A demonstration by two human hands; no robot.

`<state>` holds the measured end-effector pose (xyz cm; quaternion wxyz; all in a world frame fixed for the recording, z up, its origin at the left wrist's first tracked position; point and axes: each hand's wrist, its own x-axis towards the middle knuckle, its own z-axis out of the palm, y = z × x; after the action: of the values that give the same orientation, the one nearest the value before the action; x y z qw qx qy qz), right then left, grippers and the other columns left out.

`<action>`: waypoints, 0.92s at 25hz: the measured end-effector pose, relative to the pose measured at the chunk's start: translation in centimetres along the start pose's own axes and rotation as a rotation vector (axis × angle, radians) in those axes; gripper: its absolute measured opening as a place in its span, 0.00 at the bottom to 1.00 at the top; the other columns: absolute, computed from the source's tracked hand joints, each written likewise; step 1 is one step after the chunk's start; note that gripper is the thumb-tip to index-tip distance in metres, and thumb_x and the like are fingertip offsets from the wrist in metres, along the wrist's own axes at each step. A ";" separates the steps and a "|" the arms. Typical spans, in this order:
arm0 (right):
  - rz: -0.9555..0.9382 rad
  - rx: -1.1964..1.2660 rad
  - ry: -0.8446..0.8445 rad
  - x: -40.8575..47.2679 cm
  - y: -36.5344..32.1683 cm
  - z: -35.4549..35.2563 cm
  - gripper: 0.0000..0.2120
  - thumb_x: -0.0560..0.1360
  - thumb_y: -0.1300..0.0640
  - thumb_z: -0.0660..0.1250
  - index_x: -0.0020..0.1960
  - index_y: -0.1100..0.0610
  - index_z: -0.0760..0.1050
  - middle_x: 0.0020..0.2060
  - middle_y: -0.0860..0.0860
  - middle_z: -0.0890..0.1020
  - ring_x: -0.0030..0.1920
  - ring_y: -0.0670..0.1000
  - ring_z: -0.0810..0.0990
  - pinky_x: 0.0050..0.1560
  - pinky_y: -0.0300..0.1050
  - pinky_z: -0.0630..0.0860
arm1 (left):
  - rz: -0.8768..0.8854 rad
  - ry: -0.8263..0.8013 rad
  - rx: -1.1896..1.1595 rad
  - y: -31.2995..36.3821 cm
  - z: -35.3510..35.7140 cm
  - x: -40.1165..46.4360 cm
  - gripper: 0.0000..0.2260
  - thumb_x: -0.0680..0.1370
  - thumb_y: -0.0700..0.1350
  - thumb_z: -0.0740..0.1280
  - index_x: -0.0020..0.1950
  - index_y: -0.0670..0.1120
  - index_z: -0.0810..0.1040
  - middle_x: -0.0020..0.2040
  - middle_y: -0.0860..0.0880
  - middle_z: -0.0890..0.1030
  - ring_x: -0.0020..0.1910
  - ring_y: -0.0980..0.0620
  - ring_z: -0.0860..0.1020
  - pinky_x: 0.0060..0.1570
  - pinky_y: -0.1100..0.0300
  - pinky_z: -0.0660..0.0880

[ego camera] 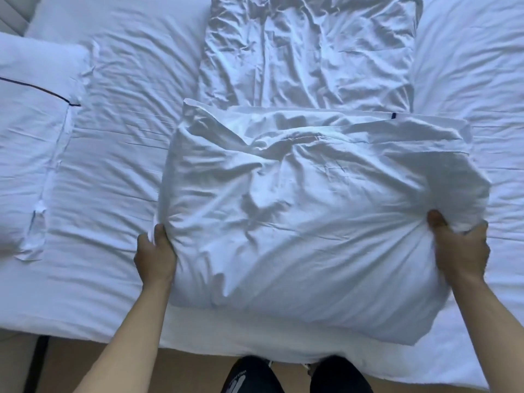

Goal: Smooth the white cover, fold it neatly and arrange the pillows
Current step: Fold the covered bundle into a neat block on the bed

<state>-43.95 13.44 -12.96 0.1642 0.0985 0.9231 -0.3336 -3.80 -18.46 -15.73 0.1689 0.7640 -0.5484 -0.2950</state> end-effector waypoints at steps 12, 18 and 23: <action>-0.116 -0.231 -0.178 4.3 -2.9 6.2 0.54 0.71 0.32 0.70 0.83 0.55 0.44 0.78 0.61 0.63 0.77 0.63 0.63 0.76 0.60 0.61 | 1.134 -0.410 0.657 17.2 15.4 -5.9 0.35 0.78 0.68 0.49 0.83 0.56 0.52 0.84 0.46 0.48 0.82 0.44 0.43 0.77 0.35 0.43; -0.731 -0.639 -0.023 2.0 -5.9 10.6 0.34 0.77 0.37 0.51 0.82 0.41 0.53 0.83 0.53 0.48 0.81 0.66 0.42 0.76 0.73 0.40 | 1.036 -0.539 0.826 18.4 19.6 -8.4 0.36 0.75 0.75 0.41 0.81 0.63 0.41 0.83 0.47 0.39 0.81 0.40 0.36 0.72 0.28 0.37; -0.628 -0.784 -0.163 7.0 -5.3 14.4 0.32 0.78 0.27 0.41 0.80 0.32 0.41 0.83 0.48 0.41 0.81 0.62 0.35 0.70 0.80 0.36 | 0.976 -0.468 0.928 18.3 23.3 -5.2 0.38 0.71 0.80 0.40 0.78 0.69 0.35 0.82 0.45 0.34 0.79 0.39 0.31 0.65 0.22 0.35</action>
<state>-48.56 0.60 -22.90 0.1520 -0.2790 0.9482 -0.0019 -33.33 -18.33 -21.60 -0.1829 0.3410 -0.9188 -0.0781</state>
